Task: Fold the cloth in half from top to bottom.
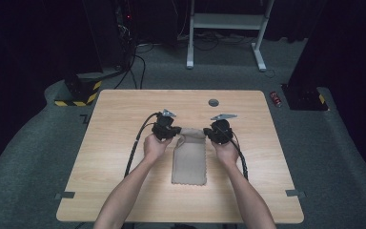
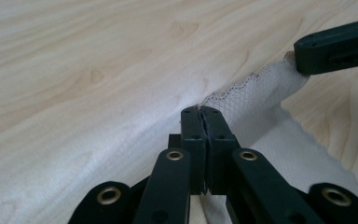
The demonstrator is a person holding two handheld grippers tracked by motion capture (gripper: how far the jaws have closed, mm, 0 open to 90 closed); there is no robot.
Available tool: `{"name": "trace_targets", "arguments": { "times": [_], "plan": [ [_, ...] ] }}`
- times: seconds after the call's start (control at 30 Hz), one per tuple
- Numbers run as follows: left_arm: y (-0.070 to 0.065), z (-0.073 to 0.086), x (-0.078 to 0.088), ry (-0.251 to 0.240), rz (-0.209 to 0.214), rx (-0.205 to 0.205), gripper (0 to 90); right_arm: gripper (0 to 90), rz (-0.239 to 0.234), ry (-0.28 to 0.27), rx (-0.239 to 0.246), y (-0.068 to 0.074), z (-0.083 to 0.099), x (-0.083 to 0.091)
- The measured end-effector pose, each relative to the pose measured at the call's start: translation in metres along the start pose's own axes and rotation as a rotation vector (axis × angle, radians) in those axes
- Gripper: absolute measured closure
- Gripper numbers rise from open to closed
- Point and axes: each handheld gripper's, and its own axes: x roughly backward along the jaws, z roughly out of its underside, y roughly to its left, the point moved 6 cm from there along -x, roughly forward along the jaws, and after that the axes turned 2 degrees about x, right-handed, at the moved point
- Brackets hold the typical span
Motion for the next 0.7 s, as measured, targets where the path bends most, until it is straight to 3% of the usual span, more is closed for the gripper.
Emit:
{"name": "trace_targets", "arguments": {
  "times": [0.33,0.53,0.7],
  "plan": [
    [-0.008,0.012,0.011,-0.021,0.026,-0.018,88.6,89.8,-0.041,-0.012,0.017,0.009,0.017,0.005],
    [-0.016,0.020,0.020,-0.026,0.041,-0.047,88.5,89.8,-0.062,-0.017,0.052,0.019,0.030,0.014],
    [-0.019,0.027,0.029,-0.042,0.062,-0.044,88.4,89.8,-0.078,-0.020,0.078,0.029,0.037,0.021]
  ]
}}
